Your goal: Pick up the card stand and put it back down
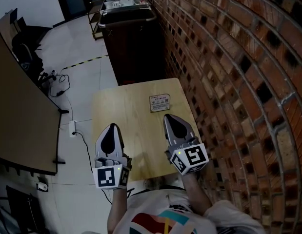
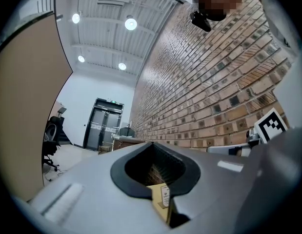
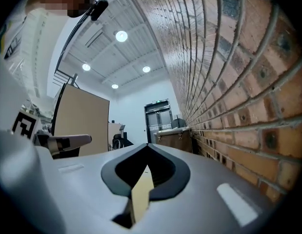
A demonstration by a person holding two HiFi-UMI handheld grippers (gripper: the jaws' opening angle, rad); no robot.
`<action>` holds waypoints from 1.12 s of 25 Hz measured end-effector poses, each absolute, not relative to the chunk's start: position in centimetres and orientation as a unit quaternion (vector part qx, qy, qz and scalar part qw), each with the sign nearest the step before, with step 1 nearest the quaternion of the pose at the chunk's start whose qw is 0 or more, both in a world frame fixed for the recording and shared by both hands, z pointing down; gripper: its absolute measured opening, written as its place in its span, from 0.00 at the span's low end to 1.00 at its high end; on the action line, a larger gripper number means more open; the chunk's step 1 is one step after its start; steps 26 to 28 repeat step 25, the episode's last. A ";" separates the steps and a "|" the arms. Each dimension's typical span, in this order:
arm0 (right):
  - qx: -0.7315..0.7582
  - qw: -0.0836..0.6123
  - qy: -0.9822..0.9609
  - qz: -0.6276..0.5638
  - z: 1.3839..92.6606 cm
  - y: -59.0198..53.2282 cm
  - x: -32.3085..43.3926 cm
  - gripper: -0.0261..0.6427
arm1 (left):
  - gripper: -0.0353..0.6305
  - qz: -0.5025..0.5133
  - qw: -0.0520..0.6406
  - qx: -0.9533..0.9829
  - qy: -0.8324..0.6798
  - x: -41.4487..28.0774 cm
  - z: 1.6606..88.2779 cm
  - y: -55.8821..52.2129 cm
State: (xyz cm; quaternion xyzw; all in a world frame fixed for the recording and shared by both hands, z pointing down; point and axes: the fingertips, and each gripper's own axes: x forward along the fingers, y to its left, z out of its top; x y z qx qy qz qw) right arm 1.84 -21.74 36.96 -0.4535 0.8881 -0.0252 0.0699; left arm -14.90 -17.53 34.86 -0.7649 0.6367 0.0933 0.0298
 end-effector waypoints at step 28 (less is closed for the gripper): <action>-0.460 0.043 0.887 -0.017 37.3 -21.5 2.0 0.04 | 0.06 0.092 0.023 -0.769 0.633 -14.3 35.2 -17.4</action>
